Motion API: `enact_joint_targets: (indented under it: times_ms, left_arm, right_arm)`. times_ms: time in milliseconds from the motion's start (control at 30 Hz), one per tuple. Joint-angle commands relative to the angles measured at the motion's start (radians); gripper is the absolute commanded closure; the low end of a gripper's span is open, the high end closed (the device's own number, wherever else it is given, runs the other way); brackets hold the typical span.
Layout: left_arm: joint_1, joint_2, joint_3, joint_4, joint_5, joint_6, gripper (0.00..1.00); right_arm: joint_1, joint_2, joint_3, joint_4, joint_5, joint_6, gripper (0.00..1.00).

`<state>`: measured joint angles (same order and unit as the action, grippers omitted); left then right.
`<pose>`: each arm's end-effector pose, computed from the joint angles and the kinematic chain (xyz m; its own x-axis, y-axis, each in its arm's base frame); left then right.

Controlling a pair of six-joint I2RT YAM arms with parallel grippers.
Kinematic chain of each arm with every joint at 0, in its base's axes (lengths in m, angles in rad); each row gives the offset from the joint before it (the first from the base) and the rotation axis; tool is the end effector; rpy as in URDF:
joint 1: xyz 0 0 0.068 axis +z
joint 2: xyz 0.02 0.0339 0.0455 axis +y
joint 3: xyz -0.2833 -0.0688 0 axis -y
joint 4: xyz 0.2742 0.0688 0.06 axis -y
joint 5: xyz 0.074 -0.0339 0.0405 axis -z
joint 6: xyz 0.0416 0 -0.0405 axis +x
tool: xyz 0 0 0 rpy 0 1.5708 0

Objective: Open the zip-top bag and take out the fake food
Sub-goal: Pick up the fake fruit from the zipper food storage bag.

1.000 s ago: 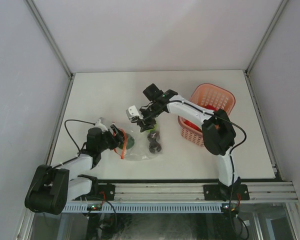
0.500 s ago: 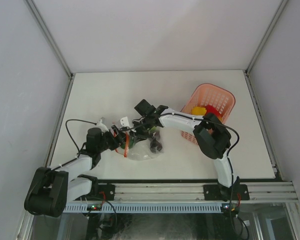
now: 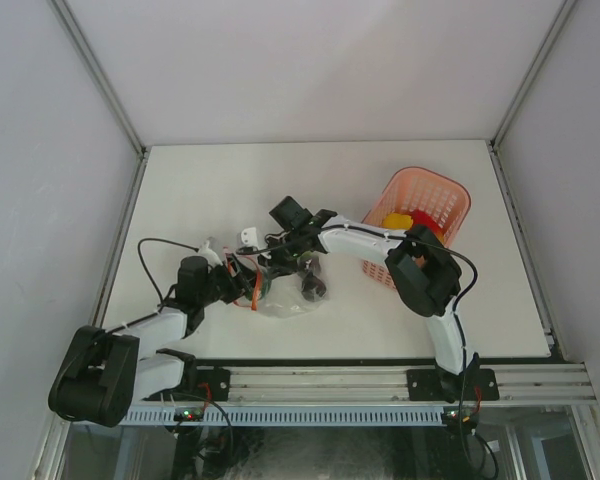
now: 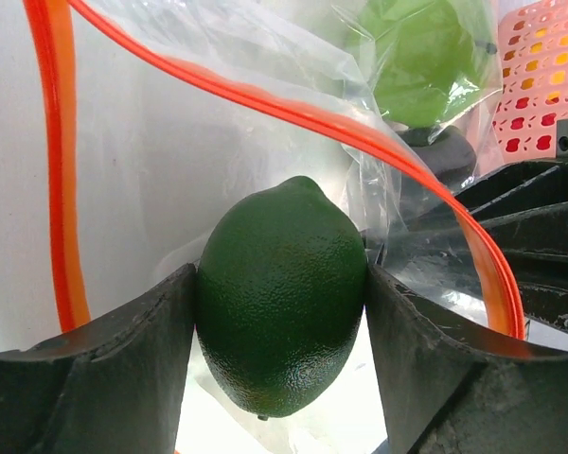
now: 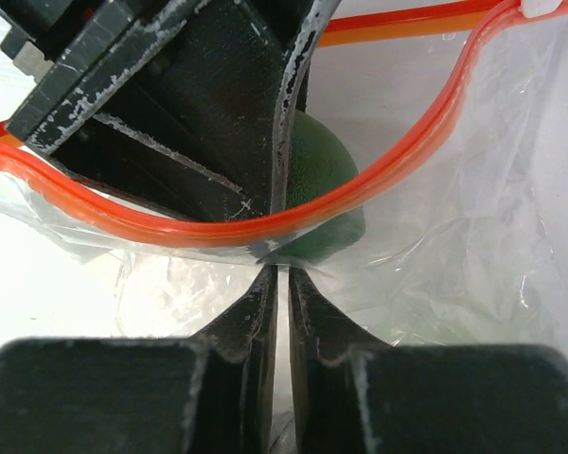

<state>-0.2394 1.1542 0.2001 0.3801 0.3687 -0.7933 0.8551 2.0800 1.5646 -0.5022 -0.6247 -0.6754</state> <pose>0.1981 -0.0638 0.1223 -0.7372 -0.5044 -0.4496 -0.0145 0.6771 -0.7357 0.2985 0.3804 0.1862 0.0730 -0.6889 -0.7212 -0.9841 -0.1670 0.0599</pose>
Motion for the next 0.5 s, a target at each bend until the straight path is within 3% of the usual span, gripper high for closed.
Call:
enact_joint_targets:
  times_ms: [0, 467]
  left_arm:
    - [-0.009, -0.028, -0.013, 0.008, -0.006, -0.001, 0.46]
    - [-0.009, -0.281, -0.046, -0.178, -0.084, -0.018, 0.51]
  right_arm:
    - [-0.013, -0.029, 0.007, 0.057, 0.018, 0.016, 0.92]
    - [-0.054, -0.030, -0.043, 0.000, 0.175, -0.010, 0.89]
